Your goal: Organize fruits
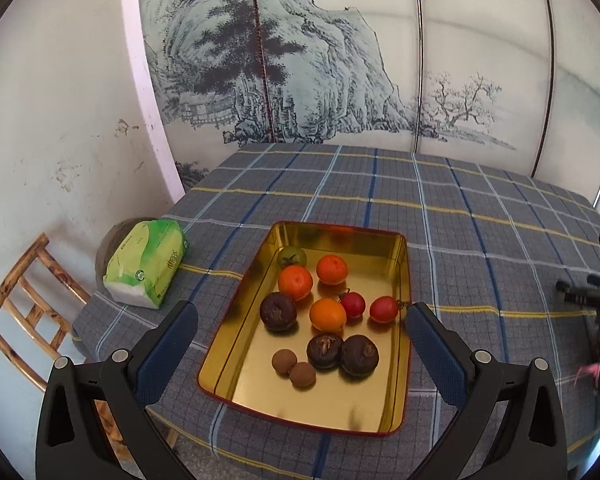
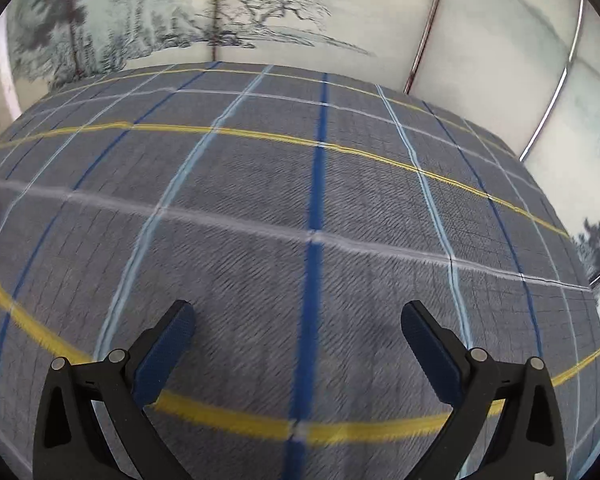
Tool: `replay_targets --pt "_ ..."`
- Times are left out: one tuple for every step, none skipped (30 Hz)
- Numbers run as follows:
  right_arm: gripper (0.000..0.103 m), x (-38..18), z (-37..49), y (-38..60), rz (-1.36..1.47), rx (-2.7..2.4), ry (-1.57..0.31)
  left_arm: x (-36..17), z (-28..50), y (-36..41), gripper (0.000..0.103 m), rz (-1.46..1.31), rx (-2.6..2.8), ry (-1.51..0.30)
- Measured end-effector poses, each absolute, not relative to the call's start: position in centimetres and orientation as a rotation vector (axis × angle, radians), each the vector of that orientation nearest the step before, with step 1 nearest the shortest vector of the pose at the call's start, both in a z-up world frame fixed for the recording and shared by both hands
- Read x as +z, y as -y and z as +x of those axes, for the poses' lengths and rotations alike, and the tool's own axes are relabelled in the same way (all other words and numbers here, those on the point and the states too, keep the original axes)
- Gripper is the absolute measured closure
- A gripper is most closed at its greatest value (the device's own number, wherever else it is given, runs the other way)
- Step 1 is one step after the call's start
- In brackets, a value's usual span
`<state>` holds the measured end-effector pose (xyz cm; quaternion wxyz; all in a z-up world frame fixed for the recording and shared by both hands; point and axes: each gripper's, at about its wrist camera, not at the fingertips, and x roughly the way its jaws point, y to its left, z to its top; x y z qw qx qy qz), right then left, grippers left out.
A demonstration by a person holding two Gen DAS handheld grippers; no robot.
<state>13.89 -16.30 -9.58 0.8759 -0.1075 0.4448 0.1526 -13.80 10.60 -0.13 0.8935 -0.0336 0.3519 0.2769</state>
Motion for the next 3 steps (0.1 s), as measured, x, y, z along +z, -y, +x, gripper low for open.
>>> replay_targets --pt "0.001 -9.8 14.7 16.6 -0.203 0.337 -0.935 -0.1 -13.7 -10.6 0.0 -0.069 0.579 -0.733" --pt "0.001 -10.0 15.8 17.1 -0.163 0.372 -0.96 -0.2 -13.7 -10.6 0.0 -0.066 0.585 -0.736" --pt "0.0 -10.2 16.4 17.3 -0.128 0.394 -0.981 -0.2 -13.6 -10.6 0.0 -0.063 0.588 -0.742"
